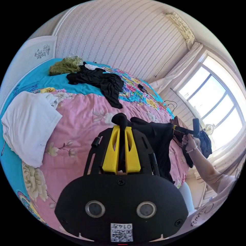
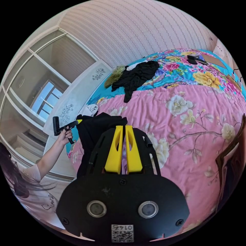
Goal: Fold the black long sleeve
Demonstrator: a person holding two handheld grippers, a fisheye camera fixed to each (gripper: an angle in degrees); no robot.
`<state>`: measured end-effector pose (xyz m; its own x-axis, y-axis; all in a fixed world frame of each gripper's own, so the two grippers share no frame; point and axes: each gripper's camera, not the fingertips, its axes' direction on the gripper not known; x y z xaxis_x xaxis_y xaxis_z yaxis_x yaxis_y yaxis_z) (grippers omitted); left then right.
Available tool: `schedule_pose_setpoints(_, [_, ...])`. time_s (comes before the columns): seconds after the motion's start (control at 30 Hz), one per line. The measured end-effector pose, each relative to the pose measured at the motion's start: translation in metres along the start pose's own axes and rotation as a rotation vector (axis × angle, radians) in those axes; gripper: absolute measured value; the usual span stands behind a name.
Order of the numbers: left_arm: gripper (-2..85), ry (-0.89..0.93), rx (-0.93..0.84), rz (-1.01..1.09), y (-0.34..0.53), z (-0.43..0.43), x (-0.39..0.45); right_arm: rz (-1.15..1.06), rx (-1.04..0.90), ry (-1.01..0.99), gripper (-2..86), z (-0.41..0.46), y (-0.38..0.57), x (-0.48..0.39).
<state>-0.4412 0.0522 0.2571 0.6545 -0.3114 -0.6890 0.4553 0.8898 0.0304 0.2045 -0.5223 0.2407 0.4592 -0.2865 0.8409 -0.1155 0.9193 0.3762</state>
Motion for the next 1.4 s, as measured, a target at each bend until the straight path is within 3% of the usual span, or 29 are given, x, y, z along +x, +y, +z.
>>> schedule_pose_setpoints(0.23, [2.9,-0.004,-0.066,0.146,0.125,-0.071,0.05,-0.122,-0.063,-0.059,0.8,-0.04,0.113,-0.044])
schedule_pose_setpoints(0.47, [3.1,-0.053,-0.2,0.089,0.291,-0.072,0.068,-0.017,-0.261,-0.009,1.1,-0.007,0.269,-0.051])
schedule_pose_setpoints(0.57, [3.8,-0.08,-0.21,0.036,0.331,-0.068,0.068,0.025,-0.249,-0.018,1.5,0.0,0.307,-0.049])
schedule_pose_setpoints(0.73, [3.5,-0.2,-0.195,-0.045,0.352,-0.091,0.068,0.082,-0.204,0.015,2.4,-0.011,0.332,-0.047])
schedule_pose_setpoints(0.87, [3.2,-0.221,-0.136,0.055,0.352,-0.109,0.099,-0.016,-0.133,0.083,4.9,-0.018,0.334,-0.071])
schedule_pose_setpoints(1.0, [7.1,-0.112,-0.158,0.151,0.341,-0.07,0.149,-0.076,-0.148,0.035,9.2,0.022,0.317,-0.096])
schedule_pose_setpoints(1.1, [7.7,-0.164,-0.214,0.161,0.336,-0.027,0.166,-0.059,-0.171,0.077,10.3,0.057,0.308,-0.104])
schedule_pose_setpoints(1.23, [2.1,-0.184,-0.363,0.134,0.34,0.014,0.159,-0.039,-0.26,0.084,6.6,0.093,0.308,-0.104])
schedule_pose_setpoints(1.4, [-0.7,-0.047,-0.294,0.194,0.372,-0.019,0.161,-0.285,-0.332,-0.07,2.8,0.095,0.343,-0.13])
